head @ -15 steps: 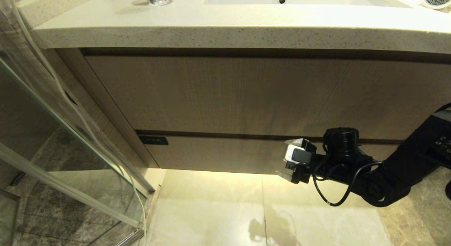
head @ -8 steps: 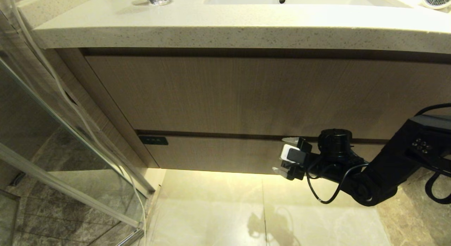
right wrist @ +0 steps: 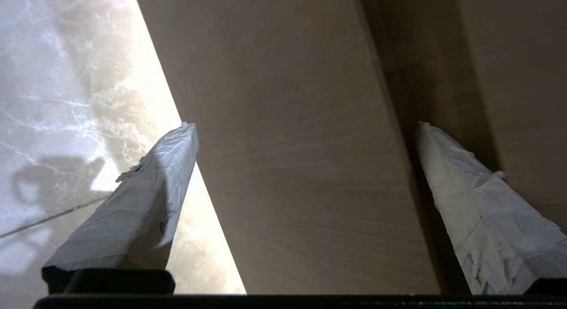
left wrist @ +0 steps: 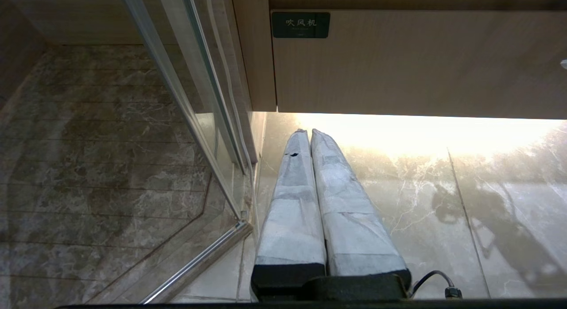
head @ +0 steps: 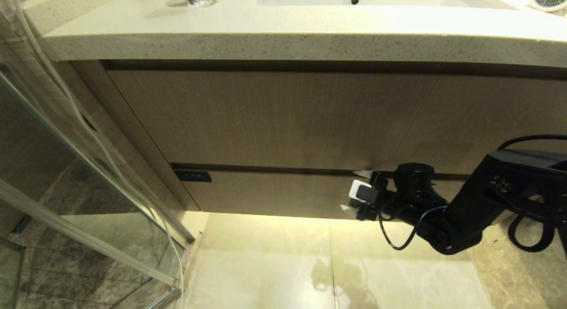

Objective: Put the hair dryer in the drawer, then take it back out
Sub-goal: Pull open the drawer

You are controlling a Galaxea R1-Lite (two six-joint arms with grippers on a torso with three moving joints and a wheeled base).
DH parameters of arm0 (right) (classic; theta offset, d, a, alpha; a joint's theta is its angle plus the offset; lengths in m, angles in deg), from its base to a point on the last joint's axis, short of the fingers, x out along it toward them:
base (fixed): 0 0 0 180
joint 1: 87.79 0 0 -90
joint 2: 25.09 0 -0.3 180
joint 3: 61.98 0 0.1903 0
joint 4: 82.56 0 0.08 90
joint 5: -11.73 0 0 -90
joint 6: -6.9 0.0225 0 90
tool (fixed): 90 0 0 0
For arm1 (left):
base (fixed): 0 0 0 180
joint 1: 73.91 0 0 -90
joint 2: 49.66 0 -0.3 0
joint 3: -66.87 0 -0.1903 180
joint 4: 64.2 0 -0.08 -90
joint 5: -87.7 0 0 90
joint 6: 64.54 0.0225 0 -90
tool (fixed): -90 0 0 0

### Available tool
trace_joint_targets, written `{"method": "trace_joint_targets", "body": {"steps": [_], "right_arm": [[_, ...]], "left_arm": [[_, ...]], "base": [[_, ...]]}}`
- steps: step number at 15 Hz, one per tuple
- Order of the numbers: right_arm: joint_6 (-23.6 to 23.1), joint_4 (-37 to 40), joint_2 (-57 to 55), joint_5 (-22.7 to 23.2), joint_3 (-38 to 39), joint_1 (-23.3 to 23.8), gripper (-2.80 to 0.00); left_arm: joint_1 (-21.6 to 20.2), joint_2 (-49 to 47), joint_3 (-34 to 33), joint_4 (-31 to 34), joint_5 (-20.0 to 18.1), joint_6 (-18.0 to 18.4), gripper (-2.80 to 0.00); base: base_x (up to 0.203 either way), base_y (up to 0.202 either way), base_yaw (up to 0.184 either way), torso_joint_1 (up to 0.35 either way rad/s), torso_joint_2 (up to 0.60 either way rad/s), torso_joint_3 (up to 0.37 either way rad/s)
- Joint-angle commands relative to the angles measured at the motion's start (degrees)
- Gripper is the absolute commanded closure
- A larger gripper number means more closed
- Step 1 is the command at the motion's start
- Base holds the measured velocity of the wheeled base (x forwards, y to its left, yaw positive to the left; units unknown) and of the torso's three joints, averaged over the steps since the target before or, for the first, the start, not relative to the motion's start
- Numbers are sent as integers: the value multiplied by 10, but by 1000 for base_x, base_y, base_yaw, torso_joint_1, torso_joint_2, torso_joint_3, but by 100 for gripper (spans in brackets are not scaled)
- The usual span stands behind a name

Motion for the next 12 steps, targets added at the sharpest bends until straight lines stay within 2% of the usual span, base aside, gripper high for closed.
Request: {"method": "trace_joint_targets", "body": {"steps": [1, 5, 12], "right_arm": [[-4, -5, -19, -3, -10, 2, -280], [-7, 18, -29, -13, -10, 2, -280], [-1, 194, -2, -18, 3, 2, -280]], "left_arm": [[0, 0, 0, 0, 0, 0, 0], [0, 0, 0, 0, 0, 0, 0], [0, 0, 0, 0, 0, 0, 0]], "base": [[0, 0, 0, 0, 0, 0], [0, 0, 0, 0, 0, 0], [0, 0, 0, 0, 0, 0]]}}
